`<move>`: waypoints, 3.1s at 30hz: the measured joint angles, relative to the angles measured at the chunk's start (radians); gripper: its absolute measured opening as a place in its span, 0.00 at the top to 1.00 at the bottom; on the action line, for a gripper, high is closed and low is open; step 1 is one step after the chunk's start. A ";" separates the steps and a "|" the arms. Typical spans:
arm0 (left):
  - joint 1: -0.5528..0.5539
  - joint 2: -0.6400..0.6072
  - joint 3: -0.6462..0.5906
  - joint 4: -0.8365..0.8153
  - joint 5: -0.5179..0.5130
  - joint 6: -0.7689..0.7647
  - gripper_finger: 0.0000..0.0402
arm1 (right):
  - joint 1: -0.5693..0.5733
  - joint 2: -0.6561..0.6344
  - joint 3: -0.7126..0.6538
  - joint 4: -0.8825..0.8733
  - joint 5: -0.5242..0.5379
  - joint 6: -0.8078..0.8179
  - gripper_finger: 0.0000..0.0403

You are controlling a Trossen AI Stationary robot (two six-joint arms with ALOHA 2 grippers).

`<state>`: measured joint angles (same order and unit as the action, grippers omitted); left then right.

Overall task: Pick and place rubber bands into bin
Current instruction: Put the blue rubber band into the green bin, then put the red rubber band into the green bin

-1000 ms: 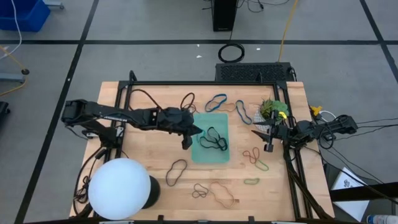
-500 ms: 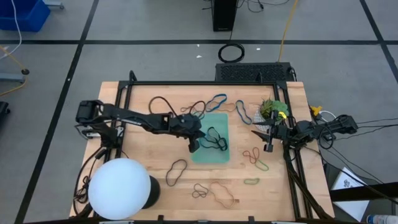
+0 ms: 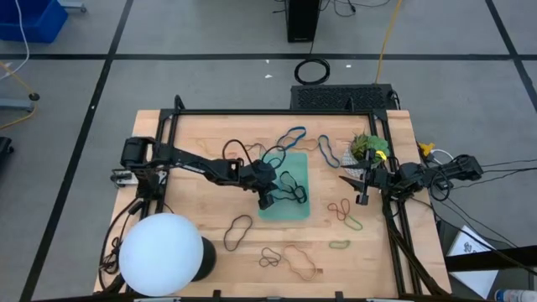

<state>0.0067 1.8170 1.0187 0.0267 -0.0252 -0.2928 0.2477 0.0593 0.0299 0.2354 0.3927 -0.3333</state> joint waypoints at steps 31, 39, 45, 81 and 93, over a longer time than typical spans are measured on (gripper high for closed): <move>0.000 0.012 0.000 -0.002 -0.002 0.002 0.92 | 0.000 0.000 0.000 0.102 0.001 0.375 0.65; 0.000 0.012 0.000 -0.002 -0.002 0.002 0.97 | 0.000 0.000 0.000 0.157 0.025 0.381 0.65; 0.000 0.012 0.000 -0.001 -0.002 0.002 0.99 | 0.000 0.000 0.000 0.177 0.020 0.516 0.65; 0.000 0.011 0.000 -0.025 -0.003 0.002 0.88 | 0.050 0.883 0.409 -0.540 -0.193 0.566 0.65; 0.000 0.011 0.000 -0.027 -0.002 0.025 0.88 | 0.049 1.052 0.409 -0.551 -0.238 0.602 0.65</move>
<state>0.0067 1.8278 1.0191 -0.0006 -0.0277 -0.2673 0.2966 1.1117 0.4385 -0.3152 0.1547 0.2691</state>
